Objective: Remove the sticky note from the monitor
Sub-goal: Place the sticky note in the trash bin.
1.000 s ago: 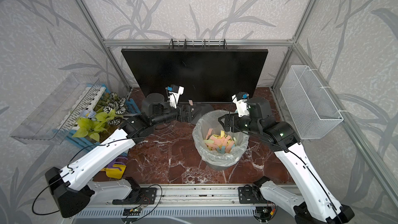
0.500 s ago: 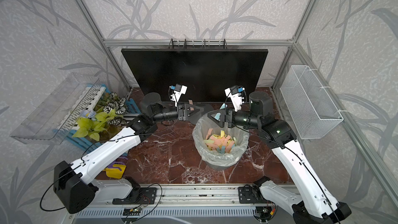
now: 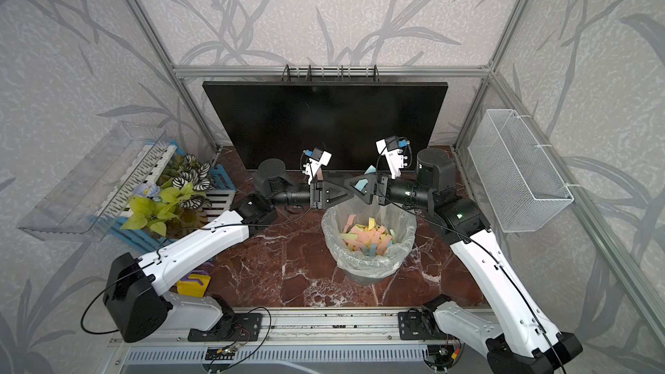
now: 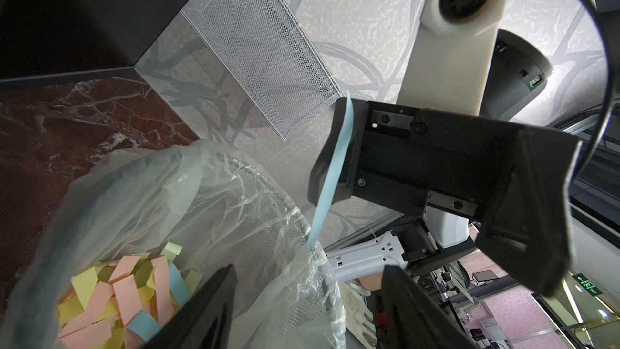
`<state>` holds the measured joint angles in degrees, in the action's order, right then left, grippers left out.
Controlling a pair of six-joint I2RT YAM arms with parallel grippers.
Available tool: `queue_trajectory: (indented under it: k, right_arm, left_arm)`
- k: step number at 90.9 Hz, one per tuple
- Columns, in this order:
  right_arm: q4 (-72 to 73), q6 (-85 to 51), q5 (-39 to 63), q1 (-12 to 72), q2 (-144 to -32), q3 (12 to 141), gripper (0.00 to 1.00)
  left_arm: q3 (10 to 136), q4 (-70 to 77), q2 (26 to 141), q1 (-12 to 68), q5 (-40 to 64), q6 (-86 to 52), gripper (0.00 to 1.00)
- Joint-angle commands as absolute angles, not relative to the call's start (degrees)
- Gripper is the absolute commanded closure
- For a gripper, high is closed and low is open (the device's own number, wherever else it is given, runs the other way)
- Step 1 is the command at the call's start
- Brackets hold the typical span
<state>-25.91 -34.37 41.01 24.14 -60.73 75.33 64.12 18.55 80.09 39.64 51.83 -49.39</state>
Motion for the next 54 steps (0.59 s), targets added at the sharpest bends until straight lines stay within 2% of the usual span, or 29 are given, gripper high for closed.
queue_trajectory:
  k: [1, 35, 54]
  right_arm:
    - [-23.93, -34.78, 40.74, 23.81, -60.32, 74.46, 0.19]
    - [-24.17, -35.11, 40.0, 23.68, -59.35, 73.01, 0.19]
    - [-24.6, -35.07, 39.64, 23.73, -58.84, 72.54, 0.19]
  left_arm:
    - [66.13, 22.09, 81.27, 40.56, 52.61, -49.75, 0.29]
    - [68.2, 24.83, 84.03, 41.17, 51.38, -51.05, 0.47]
    - [68.76, 25.41, 84.54, 41.46, 50.6, -51.37, 0.61]
